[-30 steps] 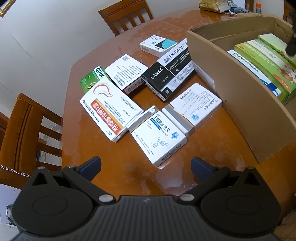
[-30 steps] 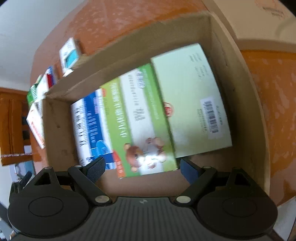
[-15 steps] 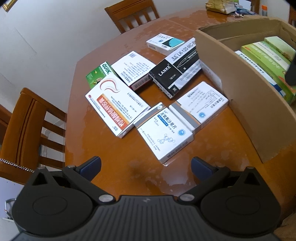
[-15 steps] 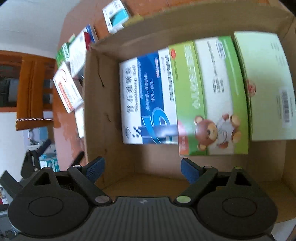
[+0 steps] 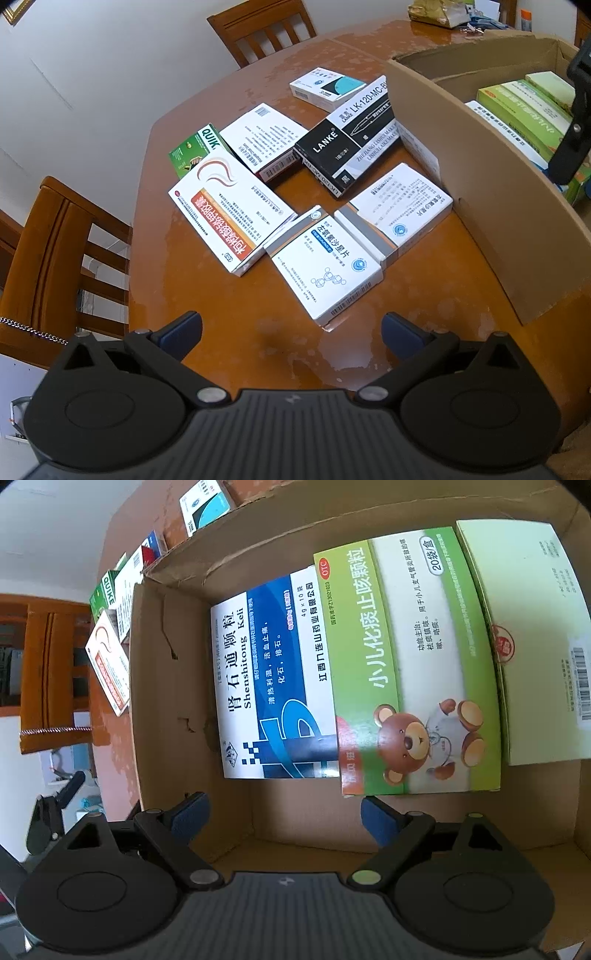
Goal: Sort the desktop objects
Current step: 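Withdraw the right gripper from the cardboard box toward the medicine pile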
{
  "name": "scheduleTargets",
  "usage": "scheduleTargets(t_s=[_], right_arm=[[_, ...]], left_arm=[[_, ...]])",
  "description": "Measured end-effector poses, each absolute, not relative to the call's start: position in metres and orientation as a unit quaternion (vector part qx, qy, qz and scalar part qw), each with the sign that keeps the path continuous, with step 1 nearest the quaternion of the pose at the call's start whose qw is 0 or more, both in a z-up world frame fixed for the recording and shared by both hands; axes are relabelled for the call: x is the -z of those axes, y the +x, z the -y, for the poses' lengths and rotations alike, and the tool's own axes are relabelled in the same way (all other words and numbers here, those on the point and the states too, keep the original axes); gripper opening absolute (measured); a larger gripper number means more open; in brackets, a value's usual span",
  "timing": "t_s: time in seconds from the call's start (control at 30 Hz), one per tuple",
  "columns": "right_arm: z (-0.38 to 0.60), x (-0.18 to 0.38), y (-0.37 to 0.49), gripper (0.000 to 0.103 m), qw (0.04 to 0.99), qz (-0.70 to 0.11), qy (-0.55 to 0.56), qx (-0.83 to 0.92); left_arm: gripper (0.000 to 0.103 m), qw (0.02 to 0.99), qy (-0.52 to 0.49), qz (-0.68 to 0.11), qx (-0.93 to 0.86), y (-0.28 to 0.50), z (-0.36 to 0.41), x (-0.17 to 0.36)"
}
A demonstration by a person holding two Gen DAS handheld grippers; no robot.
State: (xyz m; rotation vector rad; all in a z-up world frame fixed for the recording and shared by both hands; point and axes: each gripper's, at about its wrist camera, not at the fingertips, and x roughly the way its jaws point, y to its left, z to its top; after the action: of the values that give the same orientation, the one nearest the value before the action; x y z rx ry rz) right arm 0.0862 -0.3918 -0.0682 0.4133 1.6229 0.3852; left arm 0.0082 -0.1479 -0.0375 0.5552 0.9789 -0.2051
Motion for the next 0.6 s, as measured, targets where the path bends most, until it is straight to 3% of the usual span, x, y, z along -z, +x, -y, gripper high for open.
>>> scheduleTargets(t_s=[0.2,0.4,0.6], right_arm=[[0.38,0.037,0.083,0.092,0.694,-0.687,0.124,-0.178],[0.368,-0.017,0.076,0.092,0.793,-0.585,0.033,-0.165],[0.357,-0.04,0.072,0.092,0.82,-0.534,0.03,-0.207]], left_arm=[[0.103,0.841,0.26,-0.467,0.084,0.006,0.147,0.037],[0.103,0.85,0.246,-0.463,0.056,0.004,0.145,0.031],[0.103,0.858,0.21,-0.469,0.015,0.0,0.13,0.024]])
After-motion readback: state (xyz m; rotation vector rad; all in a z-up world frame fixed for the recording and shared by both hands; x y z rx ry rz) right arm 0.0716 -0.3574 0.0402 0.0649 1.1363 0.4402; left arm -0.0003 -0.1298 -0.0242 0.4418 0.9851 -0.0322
